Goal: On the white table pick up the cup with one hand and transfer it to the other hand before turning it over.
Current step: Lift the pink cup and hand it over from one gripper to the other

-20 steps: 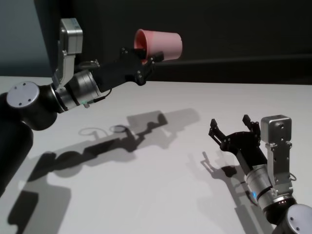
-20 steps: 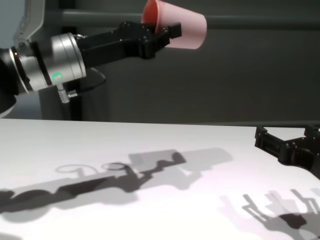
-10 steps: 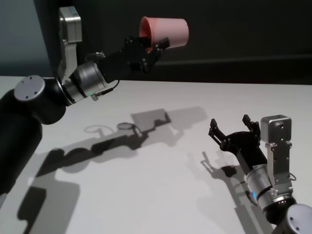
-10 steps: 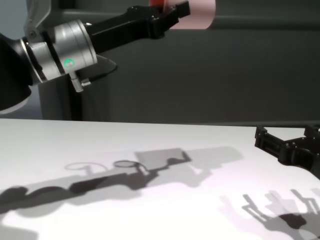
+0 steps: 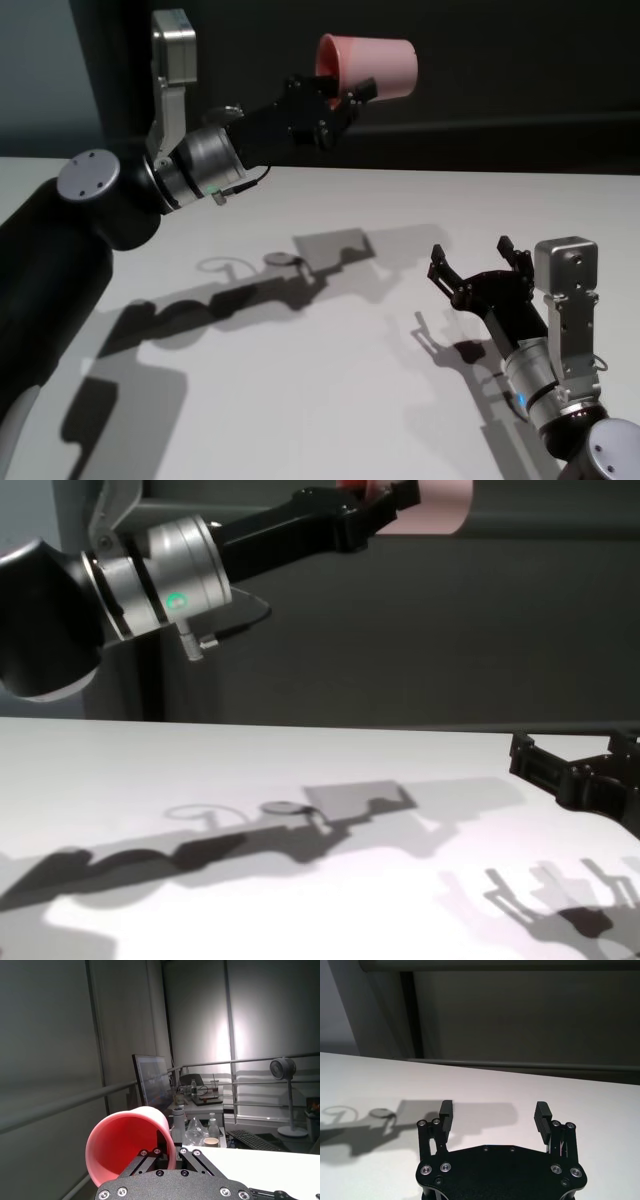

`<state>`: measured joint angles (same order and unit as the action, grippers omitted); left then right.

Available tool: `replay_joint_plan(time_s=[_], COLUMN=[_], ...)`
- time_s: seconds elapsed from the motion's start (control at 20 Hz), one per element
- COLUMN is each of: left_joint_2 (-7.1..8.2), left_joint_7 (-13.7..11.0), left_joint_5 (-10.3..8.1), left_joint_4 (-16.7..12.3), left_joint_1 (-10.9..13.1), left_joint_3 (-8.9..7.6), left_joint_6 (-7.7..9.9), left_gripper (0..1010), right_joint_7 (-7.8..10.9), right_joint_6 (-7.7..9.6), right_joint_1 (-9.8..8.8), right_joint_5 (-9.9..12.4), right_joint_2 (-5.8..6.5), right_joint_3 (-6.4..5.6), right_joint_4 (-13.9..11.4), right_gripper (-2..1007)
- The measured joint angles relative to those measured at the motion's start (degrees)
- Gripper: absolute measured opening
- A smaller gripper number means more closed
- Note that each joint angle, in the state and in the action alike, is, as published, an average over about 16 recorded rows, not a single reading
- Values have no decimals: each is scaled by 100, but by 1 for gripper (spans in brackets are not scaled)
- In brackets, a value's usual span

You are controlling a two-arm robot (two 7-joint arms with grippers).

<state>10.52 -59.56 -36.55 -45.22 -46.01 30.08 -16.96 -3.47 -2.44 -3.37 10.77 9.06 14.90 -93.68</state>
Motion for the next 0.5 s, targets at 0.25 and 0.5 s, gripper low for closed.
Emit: replay_joint_plan(time_s=[0.25,0.5], left_joint_2=[-135,-236], left_joint_7=[-93,-164], left_joint_5=[12,39], left_joint_4=[176,330], left_joint_1=[-106,-184], left_joint_3=[65,119], left_joint_6=[-13,-18], left_gripper=[55,55], right_joint_7=[0,0], right_joint_6=[0,0], right_joint_1=[0,0], right_joint_5=[0,0], right_joint_2=[0,0], right_joint_3=[0,0], right_joint_4=[0,0], right_gripper=[1002,1002])
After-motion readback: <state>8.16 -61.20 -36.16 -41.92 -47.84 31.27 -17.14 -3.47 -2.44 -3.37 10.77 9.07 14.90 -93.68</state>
